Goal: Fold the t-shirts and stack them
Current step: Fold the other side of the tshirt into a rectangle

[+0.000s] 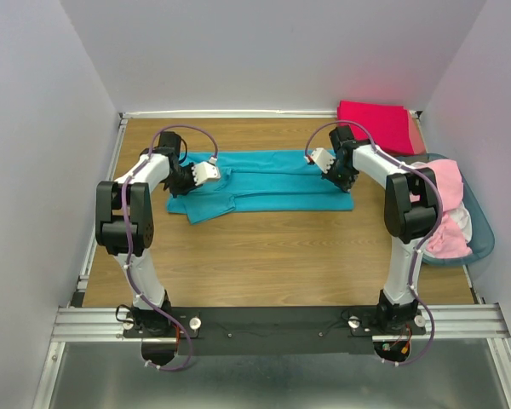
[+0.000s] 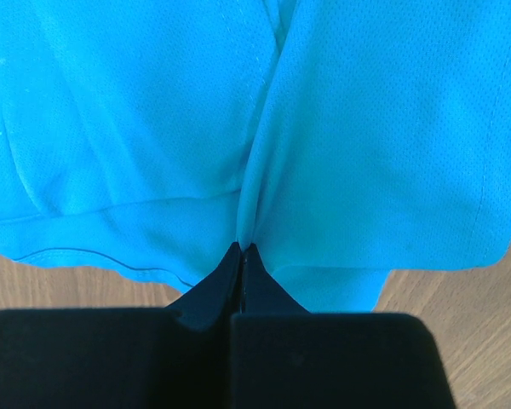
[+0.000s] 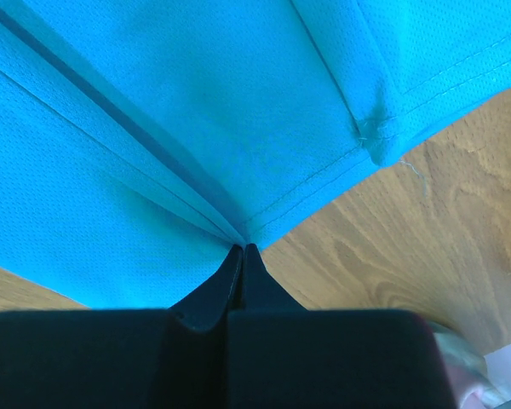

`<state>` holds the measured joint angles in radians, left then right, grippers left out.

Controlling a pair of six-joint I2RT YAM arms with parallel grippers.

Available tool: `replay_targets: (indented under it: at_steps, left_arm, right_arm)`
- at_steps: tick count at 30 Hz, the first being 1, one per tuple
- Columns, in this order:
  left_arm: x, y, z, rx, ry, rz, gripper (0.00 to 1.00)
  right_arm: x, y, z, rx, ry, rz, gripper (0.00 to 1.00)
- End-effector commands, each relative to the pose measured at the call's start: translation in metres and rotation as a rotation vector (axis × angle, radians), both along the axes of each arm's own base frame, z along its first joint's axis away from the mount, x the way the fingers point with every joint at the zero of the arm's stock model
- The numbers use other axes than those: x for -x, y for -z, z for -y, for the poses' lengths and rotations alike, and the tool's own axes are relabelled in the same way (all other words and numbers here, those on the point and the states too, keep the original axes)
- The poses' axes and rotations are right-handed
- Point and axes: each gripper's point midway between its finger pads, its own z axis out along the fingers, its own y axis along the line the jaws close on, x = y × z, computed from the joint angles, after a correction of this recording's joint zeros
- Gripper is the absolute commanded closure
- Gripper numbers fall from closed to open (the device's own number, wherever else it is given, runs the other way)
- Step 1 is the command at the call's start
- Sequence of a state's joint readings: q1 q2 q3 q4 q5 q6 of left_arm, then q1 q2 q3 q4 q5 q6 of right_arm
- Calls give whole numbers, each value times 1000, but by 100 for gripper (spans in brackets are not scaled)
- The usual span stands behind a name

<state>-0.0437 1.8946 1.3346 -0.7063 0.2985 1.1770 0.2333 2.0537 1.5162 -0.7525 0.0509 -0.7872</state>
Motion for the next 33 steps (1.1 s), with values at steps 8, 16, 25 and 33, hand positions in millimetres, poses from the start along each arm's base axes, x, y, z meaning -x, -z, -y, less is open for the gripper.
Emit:
replay_targets:
  at_steps: [8,16,25,33]
  left_arm:
    - [-11,-5,-12,-21,-31,8,95]
    - [-17,-53,2,102,-61,88,56]
    - [65,-63,24,215,-48,17,56]
    - [101,-24,41,193,-75,-42,56]
  right_arm:
    - [-12,2,8,26,31,3,94]
    - [-30,-36,-5,-66,142,99,53]
    - [5,-79,-43,-324,244,44,53]
    - [33,-68,-56,-406,308,-58,57]
